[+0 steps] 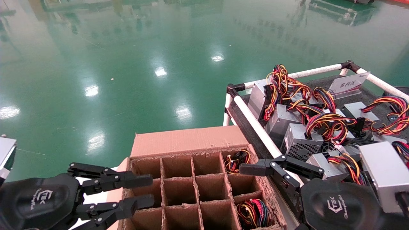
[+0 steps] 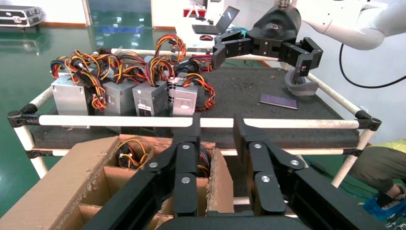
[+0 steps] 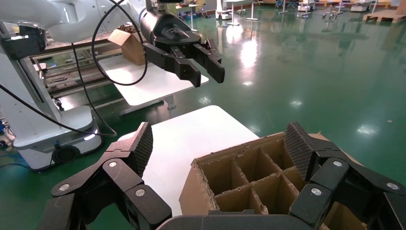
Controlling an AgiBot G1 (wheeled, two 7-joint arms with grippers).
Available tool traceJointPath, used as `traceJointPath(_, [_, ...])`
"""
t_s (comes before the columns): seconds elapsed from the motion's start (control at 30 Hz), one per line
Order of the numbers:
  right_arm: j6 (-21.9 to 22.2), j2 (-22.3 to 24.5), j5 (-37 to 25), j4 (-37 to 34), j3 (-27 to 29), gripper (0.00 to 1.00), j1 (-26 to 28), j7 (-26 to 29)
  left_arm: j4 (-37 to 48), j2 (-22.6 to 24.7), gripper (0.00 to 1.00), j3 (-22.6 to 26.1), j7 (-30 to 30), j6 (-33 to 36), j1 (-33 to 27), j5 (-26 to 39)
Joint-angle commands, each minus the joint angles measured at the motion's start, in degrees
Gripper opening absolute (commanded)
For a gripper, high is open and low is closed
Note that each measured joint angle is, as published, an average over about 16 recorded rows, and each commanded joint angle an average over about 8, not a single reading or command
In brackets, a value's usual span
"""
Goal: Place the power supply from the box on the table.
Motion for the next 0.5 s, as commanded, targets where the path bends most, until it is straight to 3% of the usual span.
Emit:
traceJointPath(0.03, [0.0, 0.0, 0.0, 0.0, 0.0, 1.0, 0.0, 0.0, 0.0, 0.0, 0.0, 0.0, 0.0, 0.0, 0.0, 0.0])
traceJointPath(0.23, [0.0, 0.0, 0.0, 0.0, 0.0, 1.0, 0.0, 0.0, 0.0, 0.0, 0.0, 0.0, 0.0, 0.0, 0.0, 0.0])
traceJointPath(0.3, [0.0, 0.0, 0.0, 0.0, 0.0, 1.0, 0.0, 0.0, 0.0, 0.0, 0.07, 0.0, 0.0, 0.0, 0.0, 0.0])
traceJointPath(0.5, [0.0, 0.0, 0.0, 0.0, 0.0, 1.0, 0.0, 0.0, 0.0, 0.0, 0.82, 0.0, 0.0, 0.0, 0.0, 0.0])
